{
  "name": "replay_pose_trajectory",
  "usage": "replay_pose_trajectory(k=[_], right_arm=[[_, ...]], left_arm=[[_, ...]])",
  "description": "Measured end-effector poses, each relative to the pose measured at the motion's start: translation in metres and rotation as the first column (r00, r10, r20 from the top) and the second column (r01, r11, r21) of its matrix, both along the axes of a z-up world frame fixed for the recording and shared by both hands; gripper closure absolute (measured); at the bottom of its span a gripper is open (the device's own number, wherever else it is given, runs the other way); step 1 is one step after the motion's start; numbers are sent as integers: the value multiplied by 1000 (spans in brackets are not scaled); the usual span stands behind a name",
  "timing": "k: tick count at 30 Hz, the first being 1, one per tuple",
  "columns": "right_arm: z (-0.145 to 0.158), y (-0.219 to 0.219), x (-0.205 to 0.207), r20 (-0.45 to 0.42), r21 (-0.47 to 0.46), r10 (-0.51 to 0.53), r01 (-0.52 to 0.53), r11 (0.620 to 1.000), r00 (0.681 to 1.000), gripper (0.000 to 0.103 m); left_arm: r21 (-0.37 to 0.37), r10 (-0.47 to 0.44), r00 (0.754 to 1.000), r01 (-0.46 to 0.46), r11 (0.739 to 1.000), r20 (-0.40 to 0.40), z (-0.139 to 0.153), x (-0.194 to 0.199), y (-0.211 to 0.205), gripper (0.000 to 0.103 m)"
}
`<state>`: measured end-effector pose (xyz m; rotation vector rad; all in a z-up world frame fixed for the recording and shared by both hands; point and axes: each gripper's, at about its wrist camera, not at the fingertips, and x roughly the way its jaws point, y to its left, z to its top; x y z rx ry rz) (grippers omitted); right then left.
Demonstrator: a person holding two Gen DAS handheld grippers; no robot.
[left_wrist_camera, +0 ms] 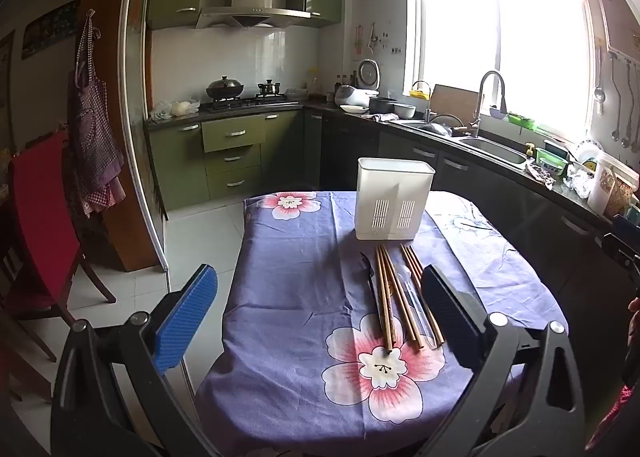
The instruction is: Organize utensils
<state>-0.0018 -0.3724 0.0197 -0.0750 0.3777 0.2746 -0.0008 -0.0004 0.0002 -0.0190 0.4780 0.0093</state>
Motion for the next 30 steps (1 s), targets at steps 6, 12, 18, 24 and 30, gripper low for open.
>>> replay_pose_trajectory(k=[6,12,18,24,30], right_arm=[[0,0,0,3,3,0,0,1000,1000,4],[-2,-1,-2,2,2,1,-1,1000,1000,4],[-1,2,-1,1,4,4,-4,1000,1000,4],[-2,2,-1,-5,-1,6,-6,1000,1000,4],[-5,5,4,-13,-3,10,-10,1000,1000,4]], left_arm=[[-1,-4,1000,4,1000,-6,0,-1,0,6],[4,-4,1000,4,1000,-11,-2,-3,-1,6],[2,-3,1000,3,1000,-17,-4,1,-1,6],[1,-3,1000,3,1000,-21,-8,1,-2,6],[2,-3,1000,3,1000,-24,-13,1,-1,6]])
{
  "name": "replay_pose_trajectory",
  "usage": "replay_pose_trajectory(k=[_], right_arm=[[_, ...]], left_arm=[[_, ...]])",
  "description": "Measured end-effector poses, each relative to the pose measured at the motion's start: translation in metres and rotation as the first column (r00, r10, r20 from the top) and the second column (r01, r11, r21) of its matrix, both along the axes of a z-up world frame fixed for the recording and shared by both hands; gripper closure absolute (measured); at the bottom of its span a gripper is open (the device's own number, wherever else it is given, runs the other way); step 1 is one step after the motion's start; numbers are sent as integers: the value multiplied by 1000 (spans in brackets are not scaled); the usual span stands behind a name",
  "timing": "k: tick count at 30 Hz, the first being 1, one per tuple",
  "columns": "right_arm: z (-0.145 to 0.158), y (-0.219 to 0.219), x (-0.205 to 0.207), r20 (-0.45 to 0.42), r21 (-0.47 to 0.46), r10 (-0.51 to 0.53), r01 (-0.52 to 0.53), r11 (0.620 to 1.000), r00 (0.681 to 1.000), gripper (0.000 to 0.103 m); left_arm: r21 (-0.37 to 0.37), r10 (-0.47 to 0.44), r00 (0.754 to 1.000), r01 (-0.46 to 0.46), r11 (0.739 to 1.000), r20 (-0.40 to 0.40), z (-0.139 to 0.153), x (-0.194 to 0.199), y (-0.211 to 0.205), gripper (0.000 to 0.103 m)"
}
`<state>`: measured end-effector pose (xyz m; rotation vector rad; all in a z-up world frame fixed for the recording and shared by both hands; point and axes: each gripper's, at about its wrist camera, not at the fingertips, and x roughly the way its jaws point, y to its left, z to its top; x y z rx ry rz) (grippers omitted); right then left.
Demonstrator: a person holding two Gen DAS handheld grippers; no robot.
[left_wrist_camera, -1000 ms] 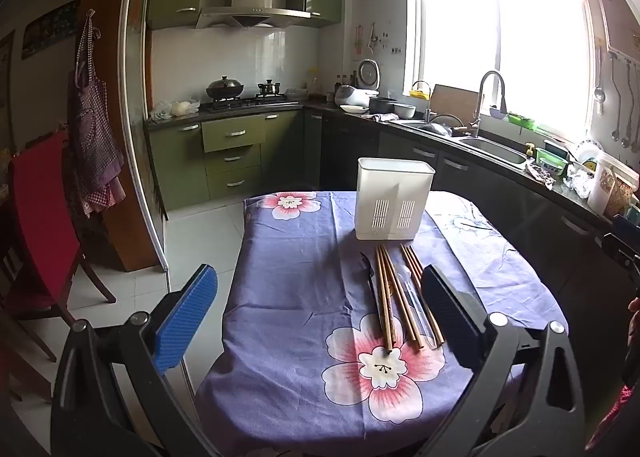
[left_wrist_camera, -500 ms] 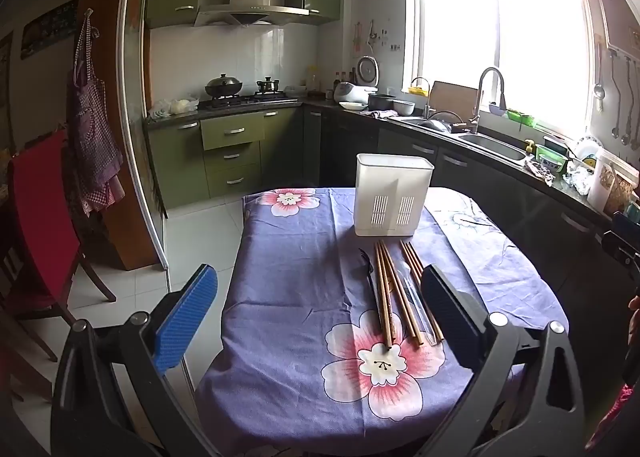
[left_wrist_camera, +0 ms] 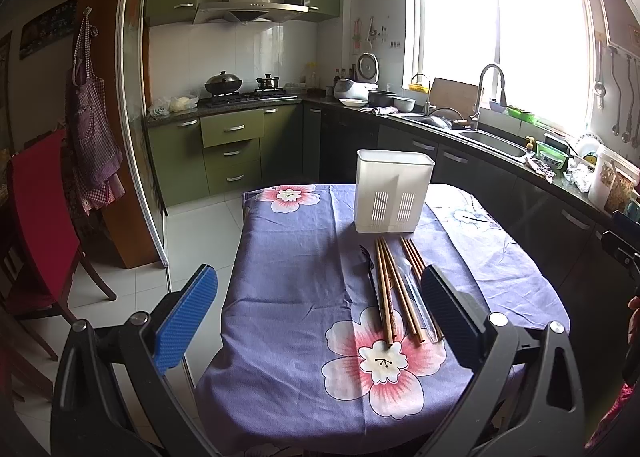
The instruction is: Organize utensils
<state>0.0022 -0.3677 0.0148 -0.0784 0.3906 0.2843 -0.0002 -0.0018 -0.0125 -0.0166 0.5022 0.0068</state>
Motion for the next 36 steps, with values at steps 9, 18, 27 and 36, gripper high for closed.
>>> replay_pose_trajectory(k=[9,18,27,36], right_arm=[[-3,2,1,-2,0,2,-2,1000,1000,4],[-4,1,2,-4,3,-2,2,1000,1000,4],[-6,1,5,-15,1,-6,6,1000,1000,4],[-8,0,7,-22,0,-7,7,1000,1000,4]], left_arm=[[-5,-2,1000,2,1000,-5,-3,1,1,6],[-6,-17,999,16,1000,-32,-9,4,-1,6],[6,-8,999,9,1000,-34,-5,4,-3,6],[0,-10,999,10,1000,-39,-5,6,-2,6]])
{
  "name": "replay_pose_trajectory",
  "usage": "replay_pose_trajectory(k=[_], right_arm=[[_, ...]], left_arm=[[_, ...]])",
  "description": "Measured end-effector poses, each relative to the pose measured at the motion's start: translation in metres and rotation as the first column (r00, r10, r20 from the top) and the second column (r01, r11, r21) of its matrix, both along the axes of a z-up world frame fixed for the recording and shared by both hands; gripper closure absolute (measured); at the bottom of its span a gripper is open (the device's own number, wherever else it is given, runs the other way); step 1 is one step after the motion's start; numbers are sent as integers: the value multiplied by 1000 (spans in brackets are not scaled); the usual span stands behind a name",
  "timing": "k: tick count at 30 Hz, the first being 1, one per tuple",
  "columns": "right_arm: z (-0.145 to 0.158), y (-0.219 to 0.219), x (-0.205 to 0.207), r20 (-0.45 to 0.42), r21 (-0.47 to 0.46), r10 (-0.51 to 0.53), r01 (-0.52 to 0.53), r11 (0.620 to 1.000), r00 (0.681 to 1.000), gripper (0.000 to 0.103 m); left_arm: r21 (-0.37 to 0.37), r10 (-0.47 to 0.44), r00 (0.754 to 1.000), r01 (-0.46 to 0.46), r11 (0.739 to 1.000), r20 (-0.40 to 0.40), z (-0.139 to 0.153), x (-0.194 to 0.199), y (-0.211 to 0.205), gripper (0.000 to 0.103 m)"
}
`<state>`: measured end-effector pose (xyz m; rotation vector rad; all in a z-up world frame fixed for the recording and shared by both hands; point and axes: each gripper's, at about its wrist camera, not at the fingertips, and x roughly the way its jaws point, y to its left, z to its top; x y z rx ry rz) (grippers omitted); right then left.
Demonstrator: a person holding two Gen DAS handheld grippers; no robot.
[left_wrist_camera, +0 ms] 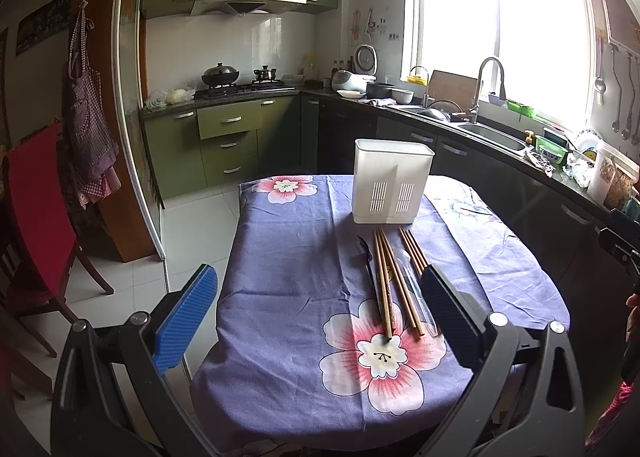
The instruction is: Organize utensils
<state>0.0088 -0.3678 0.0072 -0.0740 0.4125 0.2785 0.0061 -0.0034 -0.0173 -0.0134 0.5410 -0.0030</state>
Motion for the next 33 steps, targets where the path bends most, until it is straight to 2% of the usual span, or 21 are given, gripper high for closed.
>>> replay_pose_trajectory(k=[33], right_arm=[[-11,4,9,-24,-12,-2,2,1000,1000,4]], left_arm=[[0,5,1000,-5,1000,-10,-6,1,1,6]])
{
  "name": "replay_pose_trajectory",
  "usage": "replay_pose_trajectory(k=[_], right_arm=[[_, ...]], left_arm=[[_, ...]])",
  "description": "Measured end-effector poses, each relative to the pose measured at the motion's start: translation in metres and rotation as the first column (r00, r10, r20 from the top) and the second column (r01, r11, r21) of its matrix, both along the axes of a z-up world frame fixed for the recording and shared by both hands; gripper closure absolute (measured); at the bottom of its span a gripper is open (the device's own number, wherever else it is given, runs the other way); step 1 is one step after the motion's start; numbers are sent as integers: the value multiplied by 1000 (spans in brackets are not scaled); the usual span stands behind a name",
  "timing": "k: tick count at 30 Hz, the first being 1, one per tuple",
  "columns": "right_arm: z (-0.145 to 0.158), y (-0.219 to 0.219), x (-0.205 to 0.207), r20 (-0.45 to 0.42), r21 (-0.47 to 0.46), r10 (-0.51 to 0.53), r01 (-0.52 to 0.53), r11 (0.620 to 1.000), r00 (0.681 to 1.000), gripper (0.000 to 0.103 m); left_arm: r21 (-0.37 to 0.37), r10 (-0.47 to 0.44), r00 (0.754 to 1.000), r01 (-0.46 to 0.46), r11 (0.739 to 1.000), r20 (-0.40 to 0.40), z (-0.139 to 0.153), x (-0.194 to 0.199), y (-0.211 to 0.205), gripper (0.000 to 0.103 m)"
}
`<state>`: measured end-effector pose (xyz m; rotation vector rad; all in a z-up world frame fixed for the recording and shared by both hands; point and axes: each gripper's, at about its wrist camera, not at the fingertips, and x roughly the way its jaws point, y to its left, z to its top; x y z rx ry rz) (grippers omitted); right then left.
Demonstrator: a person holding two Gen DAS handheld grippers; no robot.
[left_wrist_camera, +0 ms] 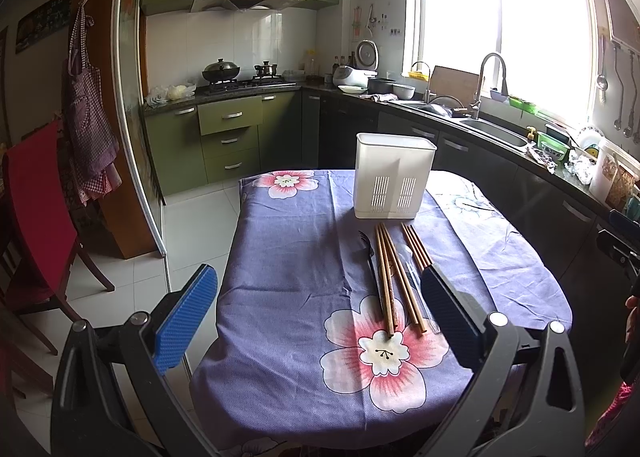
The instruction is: Organize utensils
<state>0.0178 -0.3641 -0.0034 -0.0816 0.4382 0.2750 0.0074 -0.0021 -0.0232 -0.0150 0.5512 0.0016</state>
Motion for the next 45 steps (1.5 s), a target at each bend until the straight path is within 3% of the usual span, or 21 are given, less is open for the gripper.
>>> replay_pose_trajectory(k=[6,11,15,17,23,25,29,35,38,39,40,44,45], right_arm=[[-7,1,18,-48,-20,-3,2,1000,999,4],[-20,3,72,-186,-74,-34,21,997,982,4],[-38,-1,130,-345,3,0,2,1000,938,4],[-53,1,158,-438,16,20,-15,1000,899,4],[-82,14,209,-550,-28,8,-28,999,835,5],[-87,15,220,-562,-34,1,-25,999,827,13],[-94,18,238,-583,-64,-11,-32,997,813,17],[-96,28,253,-584,-121,-29,-51,991,812,42],[-99,32,258,-588,-144,-37,-59,988,808,51],[-100,34,259,-589,-151,-41,-60,987,807,54],[-101,35,261,-589,-153,-43,-60,986,807,54],[-103,34,266,-596,-135,-35,-57,989,802,54],[-104,34,267,-597,-137,-37,-56,989,801,54]], left_arm=[[-18,-15,999,15,1000,-28,-5,9,0,6],[-21,-7,994,5,1000,-110,-12,46,2,6],[-15,16,980,-19,1000,-199,-26,91,3,6],[-29,4,967,-12,1000,-253,-37,116,0,6],[-18,-37,916,32,999,-400,-74,181,-22,6],[-20,-62,901,59,998,-429,-83,197,-32,6],[12,-51,882,64,998,-468,-98,221,-48,6],[4,-30,860,38,999,-510,-114,251,-56,6],[-12,-28,844,26,1000,-535,-122,262,-57,18],[-26,-32,834,21,999,-551,-126,265,-56,30],[-44,-37,817,14,999,-575,-131,270,-55,37],[-65,-53,797,18,998,-602,-142,279,-56,46],[-68,-57,793,19,998,-607,-143,281,-58,55]])
